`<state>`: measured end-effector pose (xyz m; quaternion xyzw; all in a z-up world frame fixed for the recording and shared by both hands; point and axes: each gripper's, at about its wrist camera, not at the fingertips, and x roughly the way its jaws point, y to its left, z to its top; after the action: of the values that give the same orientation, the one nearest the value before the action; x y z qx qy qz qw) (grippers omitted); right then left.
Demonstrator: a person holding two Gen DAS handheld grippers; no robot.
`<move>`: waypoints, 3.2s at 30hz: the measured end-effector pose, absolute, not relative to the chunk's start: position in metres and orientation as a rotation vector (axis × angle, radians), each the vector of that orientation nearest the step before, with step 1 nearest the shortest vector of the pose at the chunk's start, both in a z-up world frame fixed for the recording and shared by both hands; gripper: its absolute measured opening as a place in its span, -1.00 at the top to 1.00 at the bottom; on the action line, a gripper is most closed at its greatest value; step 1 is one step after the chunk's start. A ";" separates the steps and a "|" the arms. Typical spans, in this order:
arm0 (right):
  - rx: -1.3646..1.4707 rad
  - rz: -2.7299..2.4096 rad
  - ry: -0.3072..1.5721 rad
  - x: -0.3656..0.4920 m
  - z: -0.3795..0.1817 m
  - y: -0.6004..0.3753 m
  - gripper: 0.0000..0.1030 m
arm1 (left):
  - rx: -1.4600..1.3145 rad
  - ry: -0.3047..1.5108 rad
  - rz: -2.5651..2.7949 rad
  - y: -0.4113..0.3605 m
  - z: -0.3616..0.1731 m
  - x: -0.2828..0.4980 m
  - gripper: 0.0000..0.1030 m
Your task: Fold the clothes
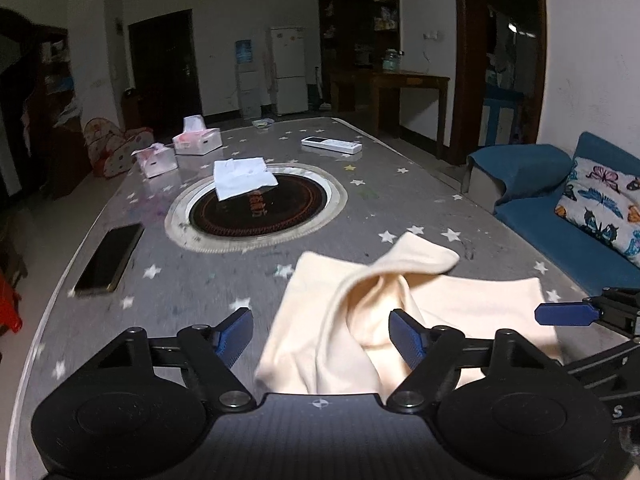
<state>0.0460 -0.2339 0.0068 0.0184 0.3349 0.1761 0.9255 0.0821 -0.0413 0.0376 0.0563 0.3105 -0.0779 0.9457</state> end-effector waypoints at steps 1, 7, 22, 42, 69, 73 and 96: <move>0.034 0.371 0.690 0.053 0.006 -0.231 -0.57 | 0.122 0.638 -0.168 -0.042 0.036 0.091 -0.48; 0.054 0.424 0.738 0.094 -0.005 -0.217 -0.28 | 0.136 0.715 -0.232 -0.043 0.015 0.134 -0.01; 0.026 0.480 0.771 0.123 -0.021 -0.194 0.75 | -0.048 0.674 -0.168 0.009 0.018 0.105 0.92; 0.020 0.293 0.544 0.047 0.036 -0.293 0.83 | -0.220 0.647 0.092 0.108 0.013 -0.033 0.93; -0.014 0.278 0.683 0.049 0.012 -0.305 0.52 | -0.072 0.652 -0.003 0.081 0.032 -0.014 0.12; -0.008 0.332 0.724 0.068 0.002 -0.288 0.52 | -0.024 0.690 -0.022 0.069 0.023 0.033 0.12; -0.153 0.424 0.808 0.150 -0.022 -0.240 0.90 | 0.018 0.788 -0.076 0.062 -0.018 0.154 0.81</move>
<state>0.1503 -0.2400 -0.0224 -0.0738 0.3896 0.2044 0.8950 0.1540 0.0625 -0.0179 0.0090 0.3837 -0.0372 0.9227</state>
